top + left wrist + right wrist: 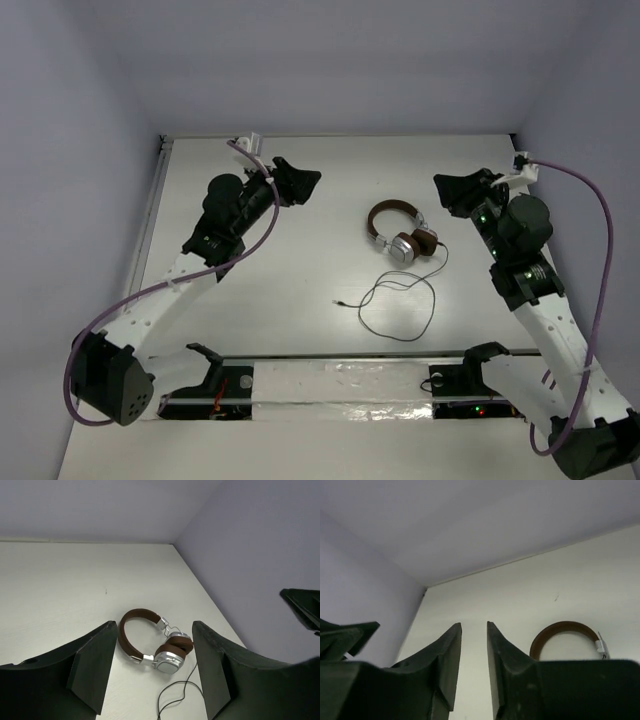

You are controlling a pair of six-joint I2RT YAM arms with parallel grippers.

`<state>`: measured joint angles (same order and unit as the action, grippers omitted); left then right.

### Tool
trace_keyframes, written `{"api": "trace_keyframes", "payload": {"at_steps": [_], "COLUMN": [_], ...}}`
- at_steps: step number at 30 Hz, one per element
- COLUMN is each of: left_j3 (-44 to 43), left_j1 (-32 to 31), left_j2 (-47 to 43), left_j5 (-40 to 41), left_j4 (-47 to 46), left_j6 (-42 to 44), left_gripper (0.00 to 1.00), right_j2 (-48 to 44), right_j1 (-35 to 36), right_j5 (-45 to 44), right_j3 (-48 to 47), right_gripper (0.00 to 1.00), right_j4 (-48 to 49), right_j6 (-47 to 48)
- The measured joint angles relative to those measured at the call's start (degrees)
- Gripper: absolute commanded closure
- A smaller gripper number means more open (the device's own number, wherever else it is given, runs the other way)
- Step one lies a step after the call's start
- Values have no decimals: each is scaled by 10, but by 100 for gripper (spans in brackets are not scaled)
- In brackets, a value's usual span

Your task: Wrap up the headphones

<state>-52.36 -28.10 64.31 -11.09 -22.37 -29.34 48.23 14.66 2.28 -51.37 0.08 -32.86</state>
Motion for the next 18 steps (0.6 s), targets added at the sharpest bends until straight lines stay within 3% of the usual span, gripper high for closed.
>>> {"api": "trace_keyframes", "payload": {"at_steps": [1, 2, 6, 10, 15, 18], "left_j3": [-7, -11, -48, -143, -252, -318], "left_j1": [-3, -5, -28, -72, -120, -131], "left_j2": [11, 19, 78, 172, 290, 368], "left_j5": [0, 0, 14, 57, 122, 140], "left_j4": [-1, -1, 7, 42, 87, 120], "left_j6": [4, 6, 20, 49, 117, 170], "left_gripper": [41, 48, 81, 94, 94, 81], "right_j2": [-11, -19, -57, -69, -74, -83], "right_j1": [0, 0, 0, 0, 0, 0], "right_j5": [-12, -26, -35, -19, 6, 11], "right_j3": [6, 7, 6, -20, -54, -59], "right_gripper": [84, 95, 100, 100, 100, 100], "right_j4": [-3, -12, -16, -35, -46, -52], "right_j6": [-2, -7, -12, -14, -14, -14]}}
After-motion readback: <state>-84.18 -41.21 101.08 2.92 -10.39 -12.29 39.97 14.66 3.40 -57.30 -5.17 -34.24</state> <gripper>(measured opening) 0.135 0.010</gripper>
